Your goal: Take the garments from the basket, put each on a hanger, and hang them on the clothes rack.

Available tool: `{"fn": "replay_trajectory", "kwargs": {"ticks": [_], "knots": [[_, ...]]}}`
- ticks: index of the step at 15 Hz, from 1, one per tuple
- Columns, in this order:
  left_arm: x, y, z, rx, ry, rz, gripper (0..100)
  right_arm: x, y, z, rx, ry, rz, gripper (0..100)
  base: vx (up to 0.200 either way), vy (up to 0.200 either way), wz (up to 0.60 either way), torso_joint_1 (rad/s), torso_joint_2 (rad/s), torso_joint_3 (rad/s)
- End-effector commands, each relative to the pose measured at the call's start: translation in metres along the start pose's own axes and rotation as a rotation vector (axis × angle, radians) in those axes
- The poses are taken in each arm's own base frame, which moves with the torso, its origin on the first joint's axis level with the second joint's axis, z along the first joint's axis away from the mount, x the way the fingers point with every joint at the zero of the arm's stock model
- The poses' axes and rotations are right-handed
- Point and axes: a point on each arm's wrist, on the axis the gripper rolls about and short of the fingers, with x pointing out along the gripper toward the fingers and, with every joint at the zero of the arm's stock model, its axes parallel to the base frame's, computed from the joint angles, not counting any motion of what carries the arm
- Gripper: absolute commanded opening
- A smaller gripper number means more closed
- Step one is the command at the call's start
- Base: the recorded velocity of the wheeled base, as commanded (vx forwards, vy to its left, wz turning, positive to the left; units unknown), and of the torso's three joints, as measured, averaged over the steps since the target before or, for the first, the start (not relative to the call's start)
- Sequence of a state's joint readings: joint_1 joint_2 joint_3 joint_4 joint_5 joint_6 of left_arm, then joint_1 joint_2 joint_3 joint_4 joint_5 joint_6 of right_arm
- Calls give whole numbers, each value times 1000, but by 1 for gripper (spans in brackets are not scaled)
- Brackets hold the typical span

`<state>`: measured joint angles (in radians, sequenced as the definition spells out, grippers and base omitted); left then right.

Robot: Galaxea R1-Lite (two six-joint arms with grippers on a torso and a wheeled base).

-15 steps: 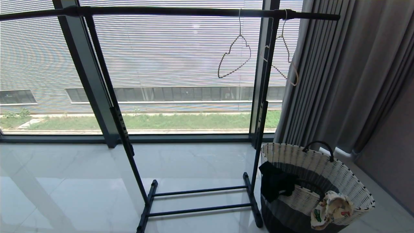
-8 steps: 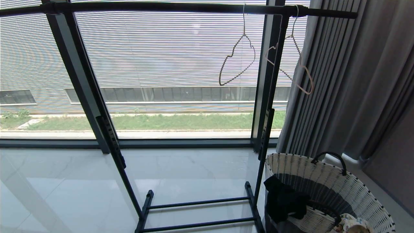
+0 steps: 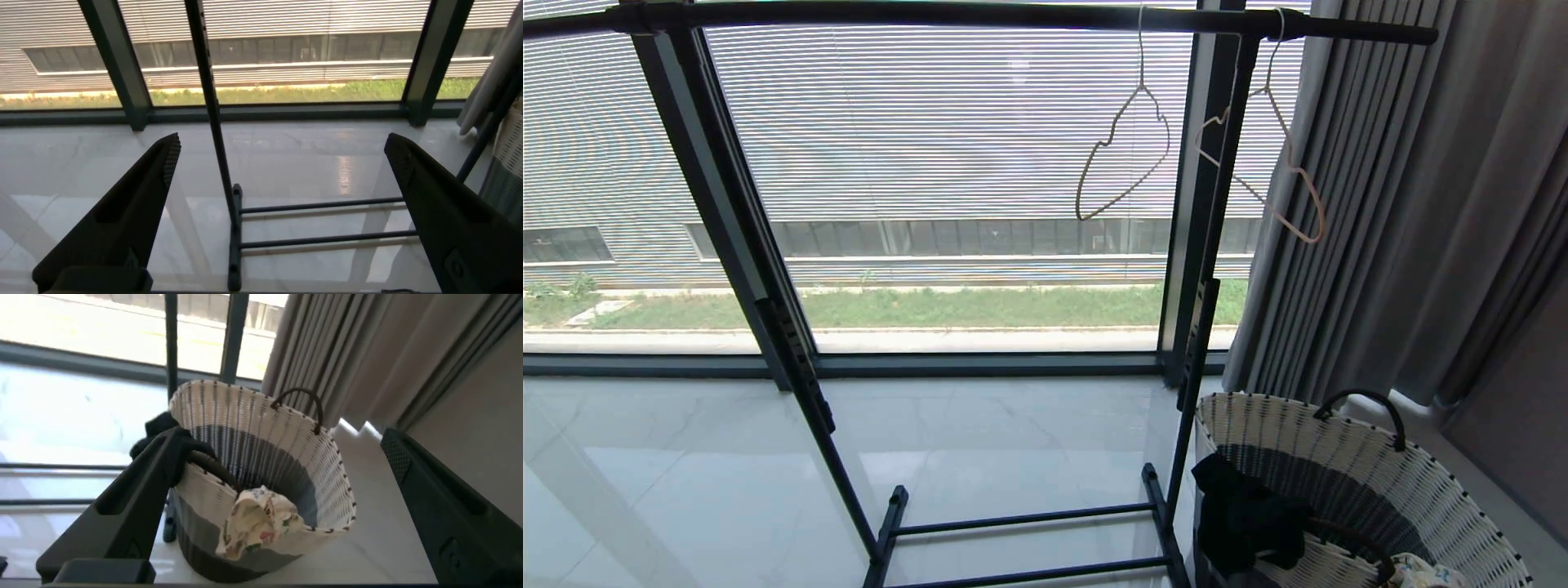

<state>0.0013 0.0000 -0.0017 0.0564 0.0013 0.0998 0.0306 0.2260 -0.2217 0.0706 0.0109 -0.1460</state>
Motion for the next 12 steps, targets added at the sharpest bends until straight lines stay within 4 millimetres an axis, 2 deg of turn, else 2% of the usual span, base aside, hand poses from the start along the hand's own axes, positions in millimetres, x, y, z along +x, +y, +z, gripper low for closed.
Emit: {"fn": "replay_trajectory", "kwargs": {"ticks": [1,3,4,5,6,8,12], "knots": [[0,0,0,0,1,0,100,85,-12,52,-249,426,31,100,0,0,0,0,0,0],[0,0,0,0,1,0,100,141,-21,45,-405,627,131,100,0,0,0,0,0,0],[0,0,0,0,1,0,100,164,-26,32,-468,718,220,100,0,0,0,0,0,0],[0,0,0,0,1,0,100,178,-30,18,-516,787,294,100,0,0,0,0,0,0],[0,0,0,0,1,0,100,186,-32,9,-539,832,333,100,0,0,0,0,0,0],[0,0,0,0,1,0,100,200,-36,-24,-561,951,476,100,0,0,0,0,0,0],[0,0,0,0,1,0,100,212,-42,-58,-514,1050,601,100,0,0,0,0,0,0]]}}
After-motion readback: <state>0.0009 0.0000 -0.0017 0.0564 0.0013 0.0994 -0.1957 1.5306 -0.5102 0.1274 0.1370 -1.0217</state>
